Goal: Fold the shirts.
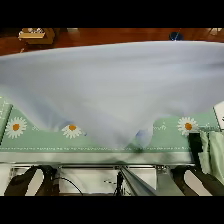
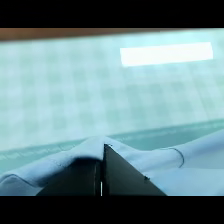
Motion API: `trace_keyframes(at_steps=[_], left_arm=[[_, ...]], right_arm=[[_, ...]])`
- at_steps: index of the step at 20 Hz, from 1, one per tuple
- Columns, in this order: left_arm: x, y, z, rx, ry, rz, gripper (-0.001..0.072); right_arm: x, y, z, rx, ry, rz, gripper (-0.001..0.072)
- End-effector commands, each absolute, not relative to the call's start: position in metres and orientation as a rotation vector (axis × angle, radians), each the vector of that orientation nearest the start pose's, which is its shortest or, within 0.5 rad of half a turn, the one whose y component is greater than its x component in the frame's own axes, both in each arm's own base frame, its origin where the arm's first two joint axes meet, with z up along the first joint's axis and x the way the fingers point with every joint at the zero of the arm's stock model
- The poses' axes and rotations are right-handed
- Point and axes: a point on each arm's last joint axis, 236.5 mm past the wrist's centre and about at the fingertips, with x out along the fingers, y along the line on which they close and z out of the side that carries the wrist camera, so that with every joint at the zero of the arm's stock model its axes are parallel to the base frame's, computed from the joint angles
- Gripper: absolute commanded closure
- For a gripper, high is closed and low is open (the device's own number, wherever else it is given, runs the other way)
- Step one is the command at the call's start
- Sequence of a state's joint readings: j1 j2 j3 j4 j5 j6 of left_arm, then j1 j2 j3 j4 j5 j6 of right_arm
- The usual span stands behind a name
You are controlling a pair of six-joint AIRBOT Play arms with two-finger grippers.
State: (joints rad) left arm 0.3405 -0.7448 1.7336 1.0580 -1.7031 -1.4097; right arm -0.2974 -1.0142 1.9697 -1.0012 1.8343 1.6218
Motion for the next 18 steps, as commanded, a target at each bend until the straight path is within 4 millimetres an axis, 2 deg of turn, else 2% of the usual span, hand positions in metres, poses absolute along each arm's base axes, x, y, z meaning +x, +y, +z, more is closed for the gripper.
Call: trace_keyframes(at_steps=[1, 4, 6, 8, 10, 13, 17, 18], left_arm=[[0.275, -0.041, 0.289, -0.178, 0.823, -0.322, 0.0689], [0.335, -0.046, 0.249, -0.214, 0.884, -0.391, 0.0689], [0.372, -0.05, 0.217, -0.204, 0.925, -0.431, 0.0689], [0.405, -0.048, 0.18, -0.224, 0.978, -0.44, 0.0689], [0.431, -0.045, 0.146, -0.26, 1.022, -0.429, 0.0688], [0.453, -0.047, 0.096, -0.304, 1.107, -0.427, 0.0688], [0.461, -0.061, 0.036, -0.341, 1.236, -0.448, 0.0685], [0.462, -0.065, 0.023, -0.347, 1.264, -0.455, 0.0651]], right_arm=[[0.325, 0.051, 0.281, 0.315, 1.053, 0.348, 0.0694], [0.372, 0.082, 0.218, 0.298, 1.221, 0.451, 0.0694], [0.411, 0.093, 0.181, 0.29, 1.243, 0.468, 0.0693], [0.456, 0.094, 0.154, 0.323, 1.186, 0.444, 0.0693], [0.496, 0.091, 0.138, 0.362, 1.107, 0.404, 0.0693], [0.533, 0.086, 0.115, 0.4, 1.046, 0.361, 0.0694], [0.548, 0.083, 0.067, 0.426, 1.11, 0.336, 0.0693], [0.549, 0.082, 0.052, 0.427, 1.136, 0.33, 0.0693]])
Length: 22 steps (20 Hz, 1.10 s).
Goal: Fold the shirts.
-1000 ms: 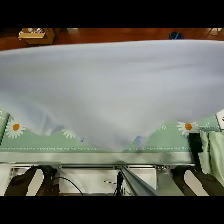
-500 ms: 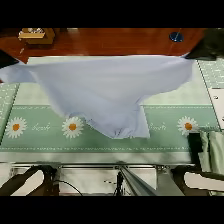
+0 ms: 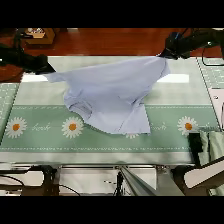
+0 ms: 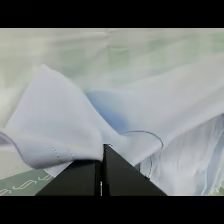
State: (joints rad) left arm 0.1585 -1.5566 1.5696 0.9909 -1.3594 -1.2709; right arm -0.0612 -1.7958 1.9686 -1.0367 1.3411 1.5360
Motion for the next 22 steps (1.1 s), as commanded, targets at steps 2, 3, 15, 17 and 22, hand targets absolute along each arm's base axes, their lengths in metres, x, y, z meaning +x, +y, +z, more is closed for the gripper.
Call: trace_keyframes(at_steps=[2, 3, 15, 17, 22], left_arm=[[0.461, -0.071, 0.001, -0.39, 1.323, -0.442, 0.0441], [0.461, -0.072, -0.006, -0.41, 1.343, -0.431, 0.0373], [0.321, -0.14, 0.016, -0.405, 1.648, -0.559, 0.0066], [0.284, -0.179, -0.009, -0.444, 1.69, -0.607, 0.0067], [0.22, -0.235, -0.051, -0.579, 1.792, -0.652, 0.0067]], right_arm=[[0.551, 0.082, 0.029, 0.437, 1.178, 0.323, 0.0693], [0.551, 0.082, 0.021, 0.441, 1.191, 0.321, 0.0694], [0.545, 0.082, 0.03, 0.379, 1.184, 0.361, 0.0693], [0.541, 0.082, 0.029, 0.355, 1.198, 0.377, 0.0693], [0.535, 0.082, 0.027, 0.347, 1.221, 0.384, 0.0693]])
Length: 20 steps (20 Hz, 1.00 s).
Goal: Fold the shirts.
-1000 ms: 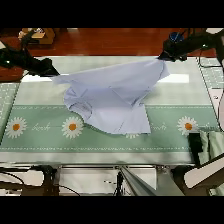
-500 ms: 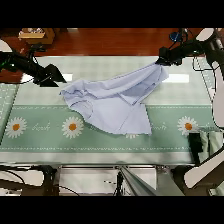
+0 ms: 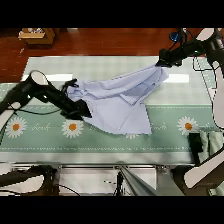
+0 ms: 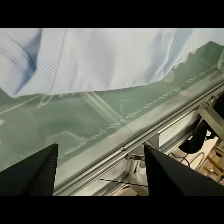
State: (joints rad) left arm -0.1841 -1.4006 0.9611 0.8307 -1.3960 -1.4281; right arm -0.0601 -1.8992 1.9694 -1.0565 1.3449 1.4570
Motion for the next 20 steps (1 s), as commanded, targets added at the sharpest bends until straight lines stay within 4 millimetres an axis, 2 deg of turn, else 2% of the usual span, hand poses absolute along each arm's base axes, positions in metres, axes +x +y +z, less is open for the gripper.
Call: trace_keyframes(at_steps=[1, 4, 7, 9, 10, 11, 14, 16, 18, 20], left_arm=[[0.214, -0.242, -0.057, -0.587, 1.794, -0.652, 0.0067], [0.21, -0.26, -0.071, -0.573, 1.765, -0.646, 0.0067], [0.228, -0.269, -0.088, -0.595, 1.702, -0.594, 0.0067], [0.231, -0.275, -0.099, -0.653, 1.718, -0.57, 0.0067], [0.231, -0.277, -0.105, -0.665, 1.727, -0.569, 0.0095], [0.238, -0.284, -0.104, -0.687, 1.694, -0.605, 0.0151], [0.27, -0.299, -0.098, -0.846, 1.598, -0.557, 0.015], [0.276, -0.303, -0.096, -0.883, 1.598, -0.548, 0.0172], [0.28, -0.303, -0.099, -0.897, 1.599, -0.527, 0.0351], [0.281, -0.303, -0.1, -0.908, 1.605, -0.515, 0.0581]], right_arm=[[0.535, 0.082, 0.027, 0.347, 1.22, 0.384, 0.0693], [0.535, 0.082, 0.027, 0.341, 1.222, 0.39, 0.0693], [0.533, 0.082, 0.026, 0.34, 1.23, 0.393, 0.0693], [0.53, 0.083, 0.026, 0.339, 1.24, 0.396, 0.0693], [0.53, 0.083, 0.025, 0.339, 1.243, 0.398, 0.0693], [0.53, 0.083, 0.025, 0.339, 1.243, 0.397, 0.0693], [0.528, 0.084, 0.026, 0.342, 1.247, 0.401, 0.0693], [0.527, 0.086, 0.026, 0.347, 1.254, 0.409, 0.0693], [0.525, 0.086, 0.026, 0.346, 1.259, 0.411, 0.0693], [0.524, 0.087, 0.027, 0.348, 1.263, 0.415, 0.0693]])
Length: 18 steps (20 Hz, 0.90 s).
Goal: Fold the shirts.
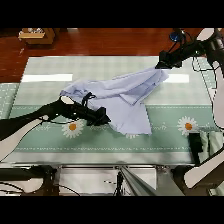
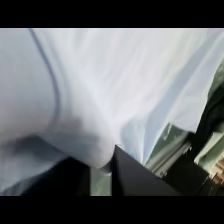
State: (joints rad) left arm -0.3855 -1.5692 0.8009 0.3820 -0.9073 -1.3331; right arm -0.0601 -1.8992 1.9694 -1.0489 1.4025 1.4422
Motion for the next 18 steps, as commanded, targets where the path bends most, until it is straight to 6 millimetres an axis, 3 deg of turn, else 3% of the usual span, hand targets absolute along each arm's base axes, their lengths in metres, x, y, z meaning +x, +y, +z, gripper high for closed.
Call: trace_keyframes(at_steps=[1, 2, 4, 7, 9, 10, 13, 15, 17, 18], left_arm=[[0.282, -0.302, -0.099, -0.91, 1.604, -0.514, 0.0645], [0.282, -0.302, -0.099, -0.912, 1.606, -0.516, 0.0687], [0.279, -0.302, -0.092, -0.897, 1.603, -0.563, 0.0689], [0.274, -0.309, -0.062, -0.848, 1.579, -0.711, 0.0689], [0.276, -0.312, -0.044, -0.835, 1.546, -0.758, 0.0689], [0.277, -0.312, -0.037, -0.83, 1.529, -0.769, 0.0689], [0.275, -0.315, -0.023, -0.828, 1.514, -0.805, 0.0689], [0.271, -0.316, -0.017, -0.824, 1.52, -0.83, 0.0688], [0.269, -0.316, -0.014, -0.821, 1.522, -0.842, 0.0689], [0.268, -0.316, -0.014, -0.82, 1.522, -0.843, 0.0688]], right_arm=[[0.523, 0.088, 0.028, 0.354, 1.263, 0.422, 0.0693], [0.522, 0.089, 0.03, 0.356, 1.262, 0.426, 0.0693], [0.522, 0.09, 0.036, 0.353, 1.252, 0.428, 0.0693], [0.524, 0.079, 0.051, 0.335, 1.209, 0.413, 0.067], [0.527, 0.061, 0.062, 0.307, 1.166, 0.394, 0.0228], [0.529, 0.042, 0.064, 0.298, 1.152, 0.352, 0.0183], [0.53, -0.034, 0.057, 0.305, 1.146, 0.171, 0.0182], [0.519, -0.076, 0.041, 0.351, 1.193, 0.097, 0.0183], [0.496, -0.097, 0.012, 0.42, 1.31, 0.083, 0.0184], [0.487, -0.096, -0.002, 0.469, 1.367, 0.106, 0.0184]])
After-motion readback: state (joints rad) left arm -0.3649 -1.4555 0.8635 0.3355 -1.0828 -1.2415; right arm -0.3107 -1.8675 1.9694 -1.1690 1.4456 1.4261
